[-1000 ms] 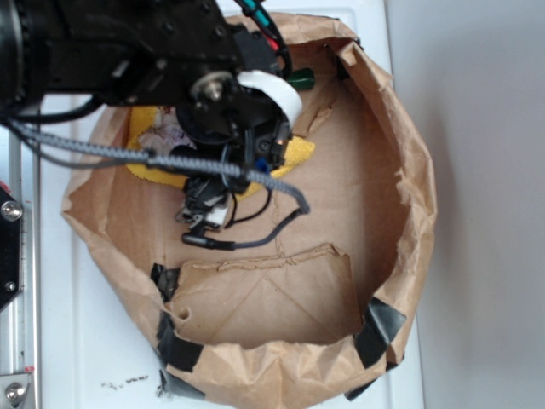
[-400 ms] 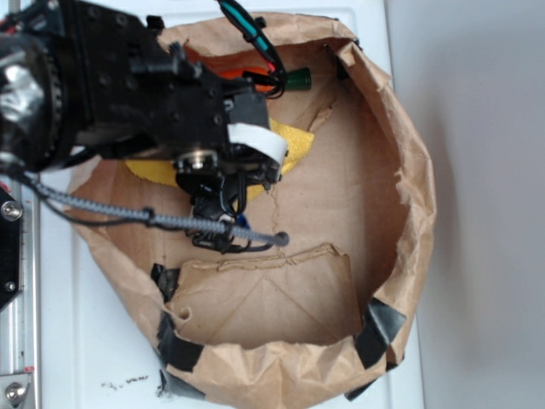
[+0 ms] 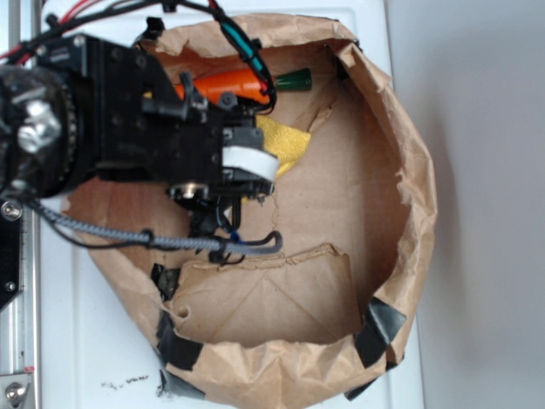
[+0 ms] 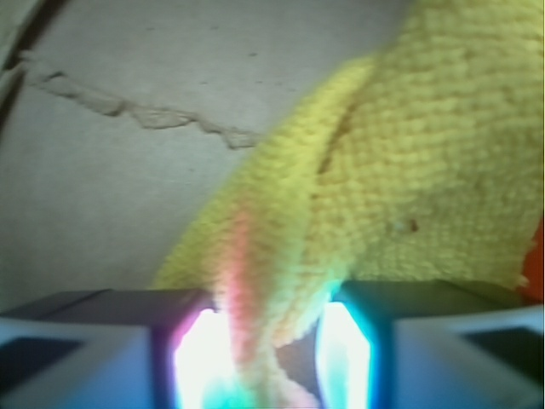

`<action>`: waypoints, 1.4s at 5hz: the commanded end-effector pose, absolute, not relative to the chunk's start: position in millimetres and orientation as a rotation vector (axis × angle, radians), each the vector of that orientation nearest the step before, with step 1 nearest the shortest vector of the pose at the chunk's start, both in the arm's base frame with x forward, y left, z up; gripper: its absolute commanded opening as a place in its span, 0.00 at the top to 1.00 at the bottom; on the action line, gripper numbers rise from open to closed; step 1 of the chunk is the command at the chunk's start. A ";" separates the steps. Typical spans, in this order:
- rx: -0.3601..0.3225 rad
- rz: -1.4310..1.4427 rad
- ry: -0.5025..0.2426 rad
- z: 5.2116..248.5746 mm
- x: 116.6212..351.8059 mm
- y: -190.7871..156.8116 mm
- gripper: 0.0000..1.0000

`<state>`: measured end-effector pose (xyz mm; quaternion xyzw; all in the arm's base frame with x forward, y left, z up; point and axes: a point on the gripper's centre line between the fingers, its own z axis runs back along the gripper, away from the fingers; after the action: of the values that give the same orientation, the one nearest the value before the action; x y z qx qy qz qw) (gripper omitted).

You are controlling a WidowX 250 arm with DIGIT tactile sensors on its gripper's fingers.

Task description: Grab the yellow cloth.

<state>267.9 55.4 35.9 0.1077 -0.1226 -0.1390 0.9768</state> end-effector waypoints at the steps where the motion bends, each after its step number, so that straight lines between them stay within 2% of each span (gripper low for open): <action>1: 0.221 -0.269 -0.282 47.7 289.1 49.6 1.00; 2: 0.198 -0.270 -0.284 58.7 285.6 49.7 1.00; 4: 0.107 -0.185 -0.253 152.1 284.4 40.8 1.00; 5: 0.150 -0.144 -0.273 185.8 285.1 32.4 1.00; 6: 0.162 -0.142 -0.288 197.4 287.2 26.3 1.00; 7: 0.119 -0.148 -0.285 212.9 291.2 24.8 1.00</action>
<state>284.1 25.5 193.1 0.0543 -0.1177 -0.0751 0.9887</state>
